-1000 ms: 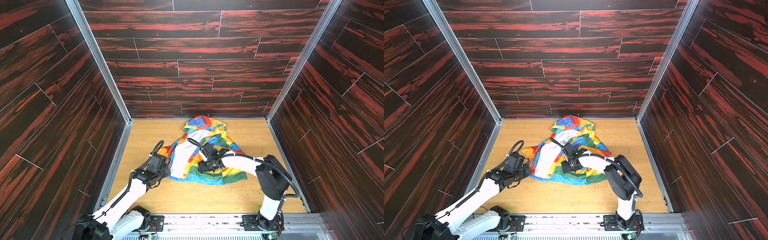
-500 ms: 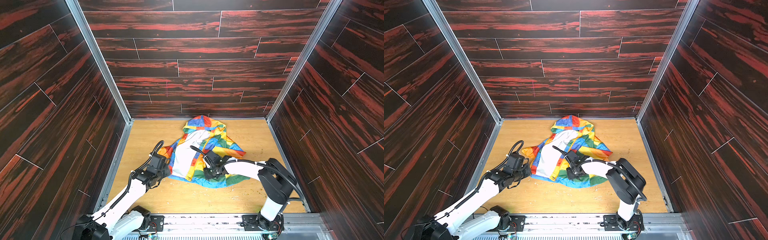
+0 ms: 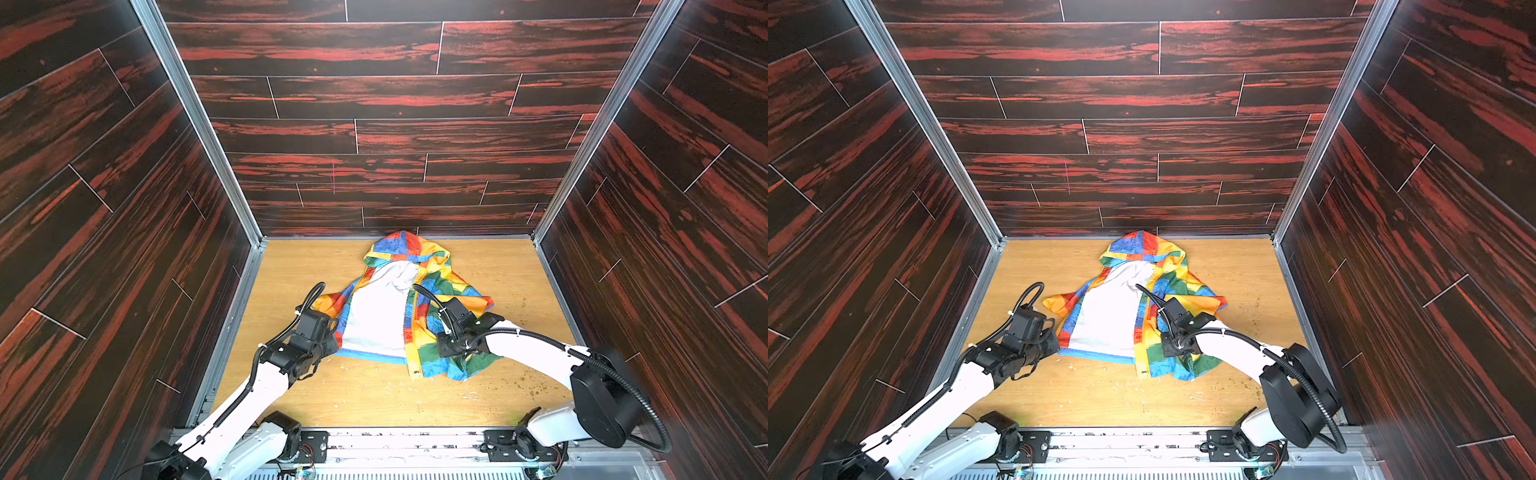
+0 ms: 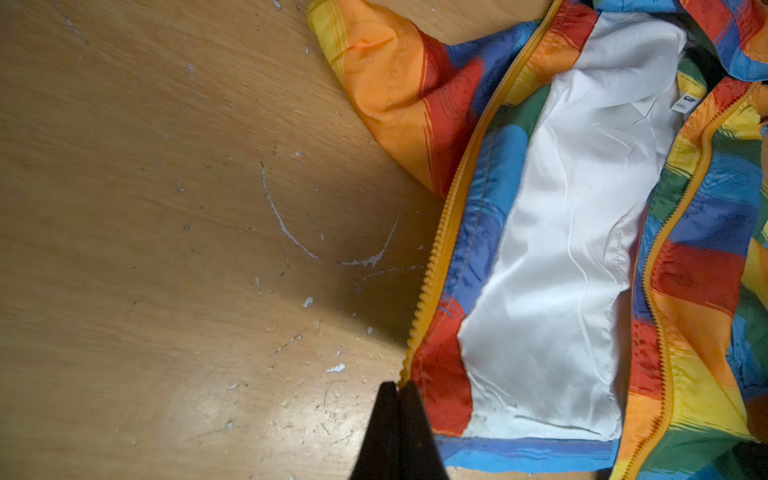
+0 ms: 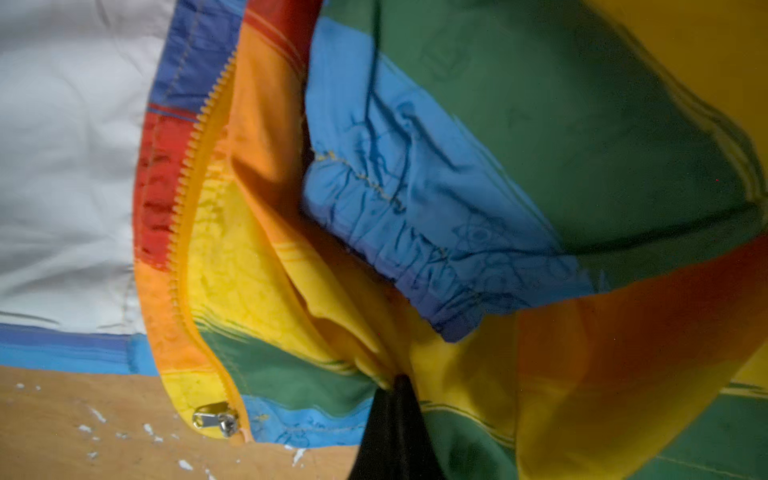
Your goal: Zip up the jacket
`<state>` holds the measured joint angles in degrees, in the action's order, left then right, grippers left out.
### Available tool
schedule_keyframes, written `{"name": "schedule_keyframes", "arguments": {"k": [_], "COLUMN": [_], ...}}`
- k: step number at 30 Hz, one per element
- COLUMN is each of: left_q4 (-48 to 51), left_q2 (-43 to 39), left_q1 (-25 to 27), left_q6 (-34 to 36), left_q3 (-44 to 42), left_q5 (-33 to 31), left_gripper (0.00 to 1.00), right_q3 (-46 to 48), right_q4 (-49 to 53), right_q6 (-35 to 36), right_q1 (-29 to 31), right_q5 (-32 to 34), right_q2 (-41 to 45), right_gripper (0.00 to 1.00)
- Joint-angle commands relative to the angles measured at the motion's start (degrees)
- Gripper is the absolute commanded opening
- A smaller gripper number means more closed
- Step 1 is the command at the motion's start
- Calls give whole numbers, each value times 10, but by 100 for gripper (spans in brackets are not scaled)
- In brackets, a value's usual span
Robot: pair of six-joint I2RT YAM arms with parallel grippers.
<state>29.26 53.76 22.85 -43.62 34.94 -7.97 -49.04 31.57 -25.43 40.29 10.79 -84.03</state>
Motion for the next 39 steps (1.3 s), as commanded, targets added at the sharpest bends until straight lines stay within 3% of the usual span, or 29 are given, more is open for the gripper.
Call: {"name": "schedule_keyframes", "arguments": {"k": [1, 3, 4, 7, 9, 10, 16, 18, 22, 30, 36, 39], "left_q4": [28, 25, 18, -1, -8, -14, -118, -148, -189, -234, -244, -250], "left_q2": [-29, -41, -44, -30, -8, 6, 63, 84, 138, 336, 512, 553], "left_q1": [0, 1, 0, 1, 3, 8, 46, 61, 103, 209, 278, 291], "left_q6": [-4, 3, 7, 23, 30, 32, 8, 0, -6, -2, -6, -13], "left_q3": [-2, -2, -3, 4, 17, 24, 35, 44, 75, 185, 304, 331], "left_q5": [-27, -13, 4, 75, 125, 144, 212, 219, 236, 255, 287, 287], "left_gripper": [0, 0, 0, 0, 0, 0, 0, 0, 0, 0, 0, 0], "right_q3": [13, 13, 8, -27, -64, -84, -170, -198, -221, -79, -14, 2], "right_q4": [36, 40, 45, 59, 57, 49, -57, -63, -45, -66, -63, -67], "right_q6": [1, -4, -7, -14, -16, -18, -88, -117, -141, -163, -154, -153], "right_q1": [0, 1, 0, 3, 12, 18, 42, 42, 28, -100, -143, -155], "right_q5": [7, -2, -4, -4, -9, -22, -171, -173, -136, -164, -186, -190], "right_q2": [17, 19, 23, 45, 54, 54, -20, -57, -79, 47, 95, 106], "right_gripper": [0, 0, 6, 60, 75, 77, 72, 66, 65, 69, 69, 69]}}
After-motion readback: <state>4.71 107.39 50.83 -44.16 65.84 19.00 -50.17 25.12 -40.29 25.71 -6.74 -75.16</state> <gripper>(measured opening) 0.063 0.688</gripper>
